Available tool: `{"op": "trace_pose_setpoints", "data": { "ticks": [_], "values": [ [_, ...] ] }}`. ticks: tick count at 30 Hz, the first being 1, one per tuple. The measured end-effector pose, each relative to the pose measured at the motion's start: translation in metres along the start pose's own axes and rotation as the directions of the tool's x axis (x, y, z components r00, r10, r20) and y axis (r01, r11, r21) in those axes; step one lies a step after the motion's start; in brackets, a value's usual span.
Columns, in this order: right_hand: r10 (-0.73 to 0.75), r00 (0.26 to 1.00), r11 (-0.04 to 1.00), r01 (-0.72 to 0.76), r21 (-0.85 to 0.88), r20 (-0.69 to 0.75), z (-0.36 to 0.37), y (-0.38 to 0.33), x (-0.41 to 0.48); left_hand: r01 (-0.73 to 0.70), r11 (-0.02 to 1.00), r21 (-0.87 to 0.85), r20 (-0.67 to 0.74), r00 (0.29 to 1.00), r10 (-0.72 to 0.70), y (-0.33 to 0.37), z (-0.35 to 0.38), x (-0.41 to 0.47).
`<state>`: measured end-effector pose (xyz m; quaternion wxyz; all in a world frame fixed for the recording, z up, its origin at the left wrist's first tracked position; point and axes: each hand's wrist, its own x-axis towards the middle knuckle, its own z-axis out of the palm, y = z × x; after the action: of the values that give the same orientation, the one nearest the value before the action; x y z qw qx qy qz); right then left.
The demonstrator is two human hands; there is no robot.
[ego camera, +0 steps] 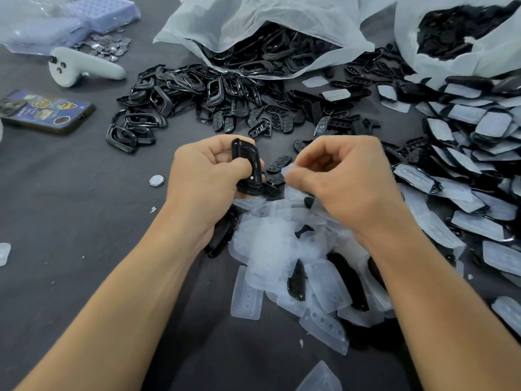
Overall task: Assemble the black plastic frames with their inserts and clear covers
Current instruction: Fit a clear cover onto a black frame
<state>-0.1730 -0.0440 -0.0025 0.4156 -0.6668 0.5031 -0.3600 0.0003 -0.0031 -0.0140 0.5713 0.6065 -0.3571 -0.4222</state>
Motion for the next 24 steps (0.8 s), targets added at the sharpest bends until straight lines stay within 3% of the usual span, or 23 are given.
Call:
{"op": "trace_pose_setpoints", "data": {
  "ticks": [3, 8, 12, 17, 21, 24],
  "values": [
    [0.03, 0.997, 0.97, -0.011, 0.242, -0.078, -0.004, 0.0, 0.002, -0.013, 0.999, -0.038, 0.067, 0.998, 0.016, 0.001, 0.003, -0.005],
    [0.043, 0.996, 0.924, -0.011, 0.383, -0.075, 0.003, 0.001, 0.003, 0.011, 0.994, -0.109, 0.227, 0.974, 0.014, 0.004, 0.005, -0.012],
    [0.012, 0.998, 0.912, 0.017, 0.409, -0.068, 0.007, 0.001, 0.002, -0.008, 0.998, -0.055, 0.281, 0.959, 0.024, 0.005, 0.007, -0.014],
    [-0.039, 0.984, 0.97, 0.079, 0.23, -0.175, 0.008, 0.008, 0.001, 0.039, 0.989, -0.146, 0.299, 0.954, 0.006, 0.005, 0.007, -0.015],
    [-0.08, 0.994, 0.952, 0.097, 0.29, -0.072, 0.009, 0.003, -0.001, 0.019, 0.997, -0.071, 0.244, 0.97, -0.001, 0.002, 0.007, -0.013],
    [0.029, 0.995, 0.907, -0.066, 0.415, 0.096, 0.008, 0.002, 0.001, 0.017, 1.0, -0.002, 0.279, 0.96, -0.016, 0.006, 0.003, -0.012]
  ]
}}
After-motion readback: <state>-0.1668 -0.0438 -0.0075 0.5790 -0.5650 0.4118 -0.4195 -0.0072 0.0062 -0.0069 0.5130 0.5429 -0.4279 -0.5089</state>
